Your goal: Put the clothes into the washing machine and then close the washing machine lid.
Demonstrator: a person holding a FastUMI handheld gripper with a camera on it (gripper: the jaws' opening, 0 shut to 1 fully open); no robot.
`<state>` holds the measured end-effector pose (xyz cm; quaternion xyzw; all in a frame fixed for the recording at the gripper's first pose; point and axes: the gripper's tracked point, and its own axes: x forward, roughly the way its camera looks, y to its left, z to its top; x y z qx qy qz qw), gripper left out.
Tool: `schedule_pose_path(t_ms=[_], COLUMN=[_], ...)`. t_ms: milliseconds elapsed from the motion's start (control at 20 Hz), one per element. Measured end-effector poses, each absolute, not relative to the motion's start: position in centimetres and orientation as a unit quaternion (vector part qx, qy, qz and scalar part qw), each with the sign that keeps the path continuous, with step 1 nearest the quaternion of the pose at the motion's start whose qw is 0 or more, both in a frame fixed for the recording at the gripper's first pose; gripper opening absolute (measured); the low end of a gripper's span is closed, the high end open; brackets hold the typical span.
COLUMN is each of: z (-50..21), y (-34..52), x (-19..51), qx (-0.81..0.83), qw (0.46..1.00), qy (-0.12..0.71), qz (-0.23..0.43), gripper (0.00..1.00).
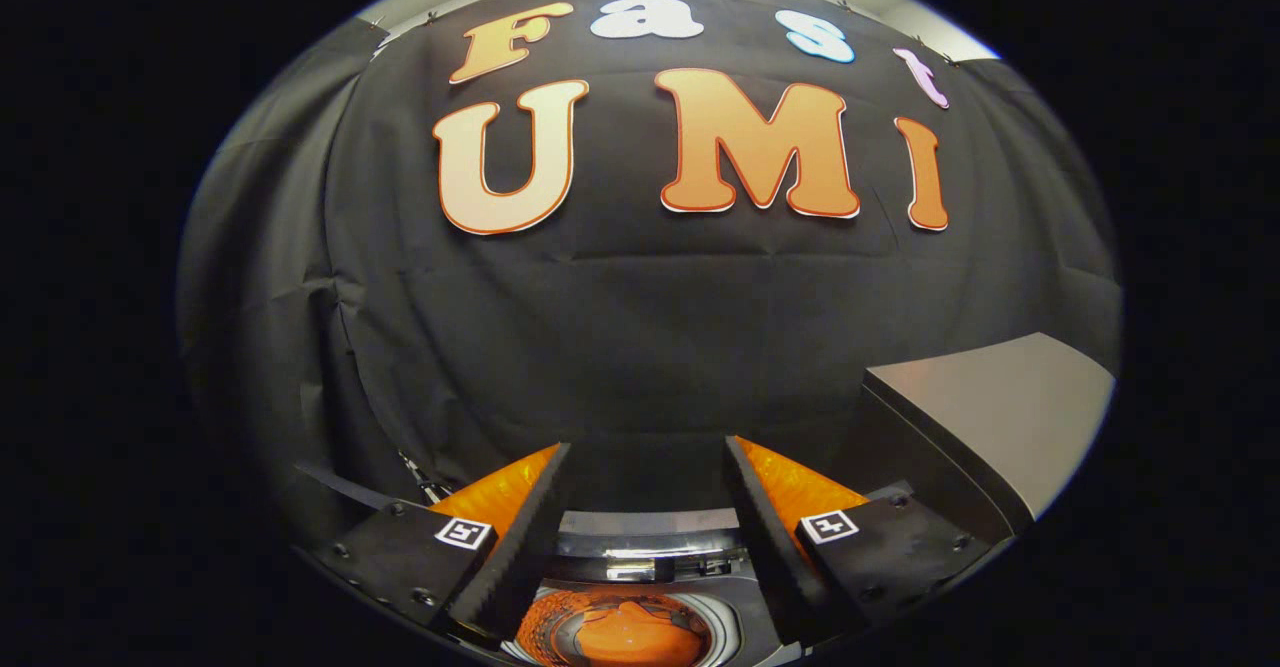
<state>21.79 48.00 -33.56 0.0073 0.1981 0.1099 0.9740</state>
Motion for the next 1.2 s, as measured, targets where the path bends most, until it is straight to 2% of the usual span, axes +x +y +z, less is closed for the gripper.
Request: schedule_pose_path(t_ms=[750, 1200], z=[-40.7, -36.6], y=[44.8, 45.4], x=[9.9, 10.4], qx=[-0.006, 0.008], qw=[0.967, 0.971], qy=[0.235, 0.212], qz=[0.103, 0.113], gripper=[0.96, 0.97])
